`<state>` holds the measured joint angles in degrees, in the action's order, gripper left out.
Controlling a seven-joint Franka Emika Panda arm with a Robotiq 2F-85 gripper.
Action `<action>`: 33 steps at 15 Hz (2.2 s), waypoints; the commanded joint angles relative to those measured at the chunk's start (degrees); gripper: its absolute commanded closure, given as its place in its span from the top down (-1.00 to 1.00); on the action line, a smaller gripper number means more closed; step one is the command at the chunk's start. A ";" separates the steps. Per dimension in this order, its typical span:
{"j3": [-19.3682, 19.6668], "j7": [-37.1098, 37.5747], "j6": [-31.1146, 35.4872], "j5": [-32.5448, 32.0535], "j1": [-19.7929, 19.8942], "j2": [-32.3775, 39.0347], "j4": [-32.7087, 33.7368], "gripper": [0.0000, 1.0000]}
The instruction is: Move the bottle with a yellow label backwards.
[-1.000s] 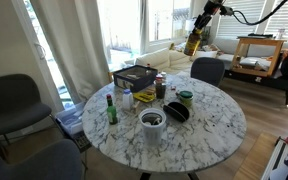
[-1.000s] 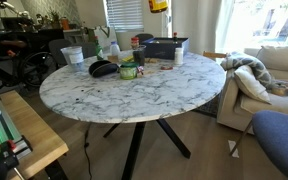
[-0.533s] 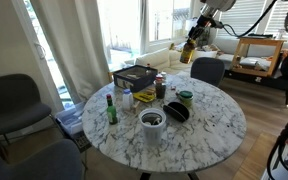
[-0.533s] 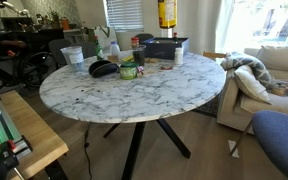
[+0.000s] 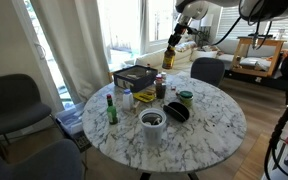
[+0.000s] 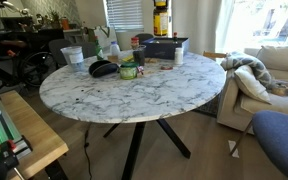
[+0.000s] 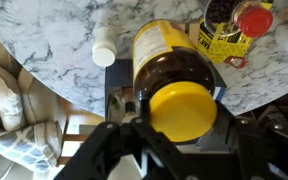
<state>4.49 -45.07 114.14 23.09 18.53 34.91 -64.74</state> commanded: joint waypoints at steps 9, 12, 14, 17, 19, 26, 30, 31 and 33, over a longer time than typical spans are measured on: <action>0.38 4.48 7.25 -1.92 -3.39 10.55 6.79 -0.27; 1.17 6.30 10.55 -3.03 -4.83 14.72 8.88 -0.27; -1.61 8.62 11.13 -7.28 -3.47 17.34 11.23 -0.27; -2.55 11.16 8.75 -10.96 -2.86 20.41 15.29 -0.27; -3.29 12.14 7.37 -12.40 -2.32 21.89 17.58 -0.27; -5.48 10.09 2.82 -9.15 -0.36 23.31 23.24 1.00; -8.20 5.52 2.13 -7.80 0.03 20.35 23.47 1.00; -9.18 3.73 0.78 -7.36 0.22 19.41 23.38 1.00; -10.38 0.28 -2.25 -7.20 0.37 17.19 22.85 1.00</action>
<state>-3.50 -39.66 116.57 14.58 17.79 54.89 -41.33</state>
